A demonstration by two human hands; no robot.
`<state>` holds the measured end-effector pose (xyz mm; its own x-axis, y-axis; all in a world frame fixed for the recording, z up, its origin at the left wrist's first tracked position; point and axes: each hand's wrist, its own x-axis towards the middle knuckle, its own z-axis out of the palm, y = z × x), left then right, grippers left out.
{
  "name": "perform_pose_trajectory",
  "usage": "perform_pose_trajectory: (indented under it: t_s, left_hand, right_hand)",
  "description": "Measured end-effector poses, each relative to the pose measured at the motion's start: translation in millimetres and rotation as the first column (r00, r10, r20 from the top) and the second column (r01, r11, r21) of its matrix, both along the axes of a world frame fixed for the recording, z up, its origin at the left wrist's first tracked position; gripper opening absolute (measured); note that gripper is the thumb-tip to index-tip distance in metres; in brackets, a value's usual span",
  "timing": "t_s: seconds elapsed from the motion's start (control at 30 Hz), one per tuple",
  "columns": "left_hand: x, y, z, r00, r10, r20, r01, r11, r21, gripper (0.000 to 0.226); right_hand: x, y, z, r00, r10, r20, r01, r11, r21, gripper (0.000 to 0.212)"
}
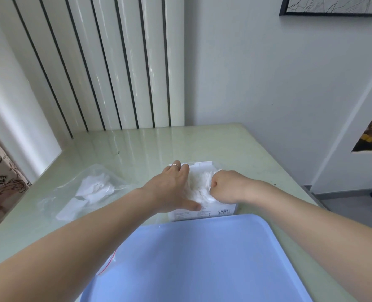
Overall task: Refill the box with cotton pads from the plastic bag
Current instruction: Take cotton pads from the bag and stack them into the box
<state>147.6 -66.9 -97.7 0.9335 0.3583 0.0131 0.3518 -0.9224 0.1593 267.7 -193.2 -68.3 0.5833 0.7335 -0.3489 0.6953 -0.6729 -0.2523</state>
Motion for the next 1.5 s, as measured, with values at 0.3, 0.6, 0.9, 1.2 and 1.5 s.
perform_pose_trajectory:
  t_s: [0.3, 0.6, 0.9, 1.2, 1.5]
  left_hand:
    - [4.9, -6.2, -4.6, 0.998, 0.018, 0.058, -0.018, 1.0, -0.003, 0.075]
    - [-47.4, 30.9, 39.9, 0.969, 0.218, 0.12, -0.177, 0.942, -0.287, 0.051]
    - [-184.9, 109.0, 4.1, 0.68, 0.73, 0.069, -0.657, 0.648, -0.385, 0.058]
    - [-204.2, 93.2, -31.6, 0.681, 0.732, -0.003, -0.601, 0.556, -0.575, 0.054]
    - [-216.6, 118.3, -44.4, 0.558, 0.83, 0.021, -0.599, 0.42, -0.682, 0.049]
  right_hand:
    - [-28.0, 5.4, -6.7, 0.999, -0.043, -0.001, 0.043, 0.999, 0.008, 0.022]
    - [-38.8, -13.0, 17.6, 0.951, 0.064, 0.303, -0.075, 0.997, 0.023, 0.022]
    - [-130.9, -7.8, -11.5, 0.83, 0.538, 0.148, -0.557, 0.816, 0.155, 0.046]
    - [-158.3, 43.5, -53.4, 0.772, 0.603, 0.2, -0.633, 0.705, 0.319, 0.048]
    - [-183.0, 117.6, -72.1, 0.871, 0.484, 0.077, -0.487, 0.835, 0.258, 0.038]
